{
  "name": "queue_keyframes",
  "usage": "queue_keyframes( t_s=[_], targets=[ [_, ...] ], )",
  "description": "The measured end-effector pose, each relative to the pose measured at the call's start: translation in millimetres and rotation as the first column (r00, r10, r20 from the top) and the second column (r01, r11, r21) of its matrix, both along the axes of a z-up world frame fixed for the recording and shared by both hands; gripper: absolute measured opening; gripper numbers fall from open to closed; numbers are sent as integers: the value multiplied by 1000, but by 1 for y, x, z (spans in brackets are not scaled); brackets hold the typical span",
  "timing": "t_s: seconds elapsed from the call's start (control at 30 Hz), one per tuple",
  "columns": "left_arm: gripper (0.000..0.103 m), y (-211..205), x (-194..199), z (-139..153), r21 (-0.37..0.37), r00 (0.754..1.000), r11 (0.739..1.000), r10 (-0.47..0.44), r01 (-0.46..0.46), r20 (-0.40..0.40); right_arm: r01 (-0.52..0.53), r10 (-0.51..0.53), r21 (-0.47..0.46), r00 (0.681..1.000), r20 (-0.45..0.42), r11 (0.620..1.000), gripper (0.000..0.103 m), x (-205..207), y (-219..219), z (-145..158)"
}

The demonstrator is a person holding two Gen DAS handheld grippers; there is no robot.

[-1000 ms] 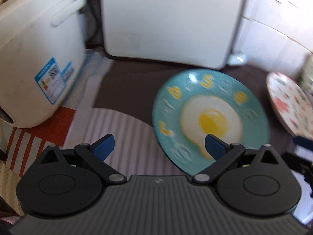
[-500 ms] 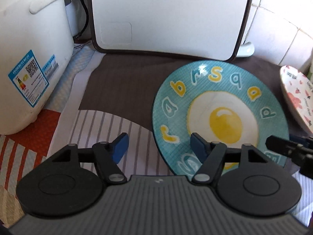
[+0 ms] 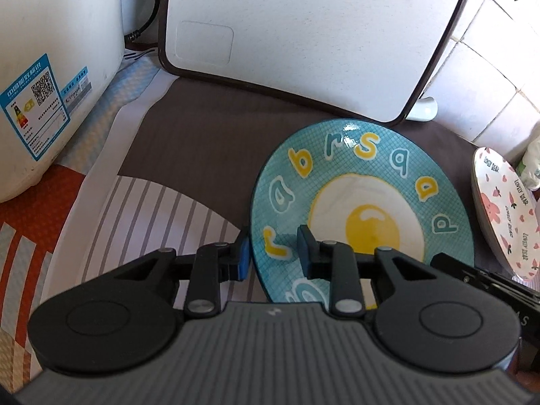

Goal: Organize plates and bowls
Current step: 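Lift the teal egg plate and carry it over the bunny plate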

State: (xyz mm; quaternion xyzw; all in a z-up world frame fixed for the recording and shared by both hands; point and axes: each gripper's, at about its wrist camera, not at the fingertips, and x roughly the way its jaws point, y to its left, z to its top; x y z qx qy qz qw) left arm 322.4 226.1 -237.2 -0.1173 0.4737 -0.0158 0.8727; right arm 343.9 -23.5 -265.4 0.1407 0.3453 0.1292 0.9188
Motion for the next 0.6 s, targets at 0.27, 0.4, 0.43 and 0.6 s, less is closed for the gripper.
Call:
queue_keyframes(
  t_s=[0.27,0.4,0.43,0.6],
  targets=[
    [27,1,1,-2,-11,1000,1000,16,-16,-4,-12,12,10,1000,7,1000,22,4,-1,-3],
    [27,0,4,1,-9,999,999,34,-34,-34,-10,10,10,999,-44,1000,21,12,-1,1],
    [27,0,5,1,-7,999,999,36,-36,-38,-12,12,-1,999,-53,1000,21,13,0,2],
    [26,-5,2,10,24,1000,1000,7,-6,-27,-61,59,-39,998,-35,997,22,9,0,11]
  ],
)
